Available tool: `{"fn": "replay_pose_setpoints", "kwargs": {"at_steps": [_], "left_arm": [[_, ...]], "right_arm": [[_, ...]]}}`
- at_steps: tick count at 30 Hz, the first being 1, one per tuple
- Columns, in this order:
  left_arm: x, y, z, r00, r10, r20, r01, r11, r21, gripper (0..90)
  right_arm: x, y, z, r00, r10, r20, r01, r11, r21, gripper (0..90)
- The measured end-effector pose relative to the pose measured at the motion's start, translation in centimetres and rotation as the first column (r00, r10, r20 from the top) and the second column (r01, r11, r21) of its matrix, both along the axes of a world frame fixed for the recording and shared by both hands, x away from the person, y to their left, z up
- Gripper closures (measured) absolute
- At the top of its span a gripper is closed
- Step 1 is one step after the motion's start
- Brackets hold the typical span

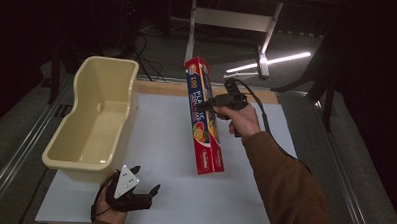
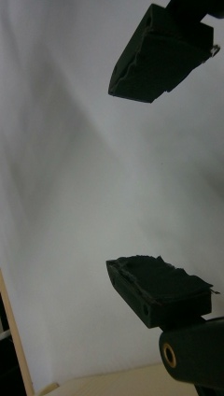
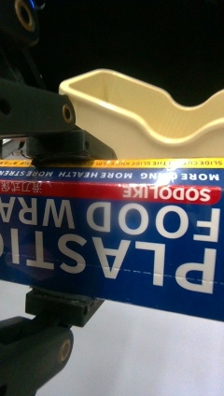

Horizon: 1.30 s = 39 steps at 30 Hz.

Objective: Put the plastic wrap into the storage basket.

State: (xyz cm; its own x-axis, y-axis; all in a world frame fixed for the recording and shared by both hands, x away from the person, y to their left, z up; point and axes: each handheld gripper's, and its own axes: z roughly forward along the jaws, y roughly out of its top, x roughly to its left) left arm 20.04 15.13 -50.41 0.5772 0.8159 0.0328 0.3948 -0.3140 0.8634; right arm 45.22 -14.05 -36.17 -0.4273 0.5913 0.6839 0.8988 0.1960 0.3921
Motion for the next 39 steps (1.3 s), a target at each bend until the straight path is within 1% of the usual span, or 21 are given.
{"fn": "replay_pose_setpoints", "kwargs": {"at_steps": [3, 4, 8, 9, 10, 13, 16, 17, 18, 19, 20, 23, 27, 31, 32, 33, 34, 35, 37, 38, 39], "left_arm": [[0.0, 0.0, 0.0, 1.0000, 0.000, 0.000, 0.000, 1.0000, -0.001, 14.9], [0.0, -0.1, 0.0, 1.0000, -0.002, 0.001, 0.002, 1.0000, -0.002, 14.9], [0.0, -0.2, 0.0, 1.0000, -0.004, 0.003, 0.004, 1.0000, -0.003, 14.9], [0.0, -0.2, 0.0, 1.0000, -0.004, 0.003, 0.004, 1.0000, -0.003, 14.9], [0.0, -0.2, 0.0, 1.0000, -0.006, 0.003, 0.006, 1.0000, -0.003, 14.9], [0.0, -0.2, -0.1, 1.0000, -0.006, 0.002, 0.006, 1.0000, -0.005, 14.9], [-0.1, -0.1, 0.0, 1.0000, -0.006, 0.005, 0.006, 0.9999, -0.012, 14.9], [-0.1, -0.1, 0.0, 1.0000, -0.006, 0.005, 0.006, 0.9999, -0.012, 14.9], [-0.2, -0.1, 0.0, 1.0000, -0.005, 0.008, 0.005, 0.9999, -0.015, 14.9], [-0.2, -0.1, 0.0, 1.0000, -0.005, 0.008, 0.005, 0.9999, -0.015, 14.9], [-0.2, 0.0, 0.0, 1.0000, -0.002, 0.009, 0.002, 0.9998, -0.018, 14.9], [-0.3, 0.1, 0.0, 1.0000, -0.001, 0.010, 0.002, 0.9997, -0.022, 15.0], [-0.4, 0.0, 0.1, 0.9998, -0.008, 0.018, 0.009, 0.9996, -0.026, 15.0], [-0.5, -0.2, 0.1, 0.9997, -0.015, 0.018, 0.016, 0.9996, -0.024, 15.0], [-0.5, -0.2, 0.1, 0.9997, -0.017, 0.018, 0.018, 0.9995, -0.025, 15.0], [-0.6, -0.3, 0.1, 0.9996, -0.020, 0.018, 0.021, 0.9994, -0.027, 15.0], [-0.6, -0.4, 0.1, 0.9995, -0.024, 0.021, 0.024, 0.9993, -0.028, 15.0], [-0.6, -0.4, 0.1, 0.9995, -0.024, 0.021, 0.024, 0.9993, -0.028, 15.0], [-0.7, -0.4, 0.1, 0.9993, -0.030, 0.021, 0.030, 0.9991, -0.030, 15.0], [-0.7, -0.5, 0.1, 0.9992, -0.033, 0.021, 0.034, 0.9990, -0.028, 15.0], [-0.7, -0.5, 0.1, 0.9992, -0.033, 0.021, 0.034, 0.9990, -0.028, 15.0]], "right_arm": [[0.1, 0.6, 0.1, 1.0000, 0.004, -0.003, -0.004, 1.000, 0.016, 42.8], [0.1, 1.4, 0.3, 0.9999, 0.010, -0.006, -0.010, 0.999, 0.036, 42.8], [0.3, 3.1, 0.6, 0.9998, 0.017, -0.012, -0.016, 0.998, 0.064, 42.8], [0.3, 3.1, 0.6, 0.9998, 0.017, -0.012, -0.016, 0.998, 0.064, 42.8], [0.5, 4.0, 0.6, 0.9997, 0.019, -0.017, -0.018, 0.996, 0.083, 42.8], [0.8, 4.8, 0.7, 0.9995, 0.020, -0.025, -0.017, 0.995, 0.100, 42.8], [1.4, 6.4, 0.7, 0.9993, 0.013, -0.036, -0.008, 0.993, 0.117, 42.8], [1.4, 6.4, 0.7, 0.9993, 0.013, -0.036, -0.008, 0.993, 0.117, 42.8], [1.6, 7.2, 0.5, 0.9989, 0.006, -0.046, 0.000, 0.991, 0.134, 42.8], [1.6, 7.2, 0.5, 0.9989, 0.006, -0.046, 0.000, 0.991, 0.134, 42.8], [1.8, 7.7, 0.3, 0.9979, 0.001, -0.064, 0.009, 0.987, 0.158, 42.8], [2.0, 8.4, 0.2, 0.9973, -0.009, -0.072, 0.021, 0.986, 0.167, 42.8], [2.3, 9.7, -0.1, 0.9934, -0.022, -0.113, 0.046, 0.975, 0.217, 42.8], [2.3, 10.6, 0.0, 0.9933, -0.032, -0.111, 0.055, 0.974, 0.218, 42.8], [2.2, 11.3, 0.0, 0.9927, -0.028, -0.118, 0.055, 0.971, 0.233, 42.8], [2.2, 11.3, 0.0, 0.9927, -0.028, -0.118, 0.055, 0.971, 0.233, 42.8], [2.2, 12.0, 0.0, 0.9904, -0.020, -0.137, 0.056, 0.964, 0.260, 42.8], [2.2, 12.0, 0.0, 0.9904, -0.020, -0.137, 0.056, 0.964, 0.260, 42.8], [2.1, 12.9, 0.2, 0.9903, -0.018, -0.138, 0.055, 0.961, 0.269, 42.8], [1.9, 13.8, 0.3, 0.9897, -0.010, -0.143, 0.051, 0.957, 0.287, 42.8], [1.9, 13.8, 0.3, 0.9897, -0.010, -0.143, 0.051, 0.957, 0.287, 42.8]]}}
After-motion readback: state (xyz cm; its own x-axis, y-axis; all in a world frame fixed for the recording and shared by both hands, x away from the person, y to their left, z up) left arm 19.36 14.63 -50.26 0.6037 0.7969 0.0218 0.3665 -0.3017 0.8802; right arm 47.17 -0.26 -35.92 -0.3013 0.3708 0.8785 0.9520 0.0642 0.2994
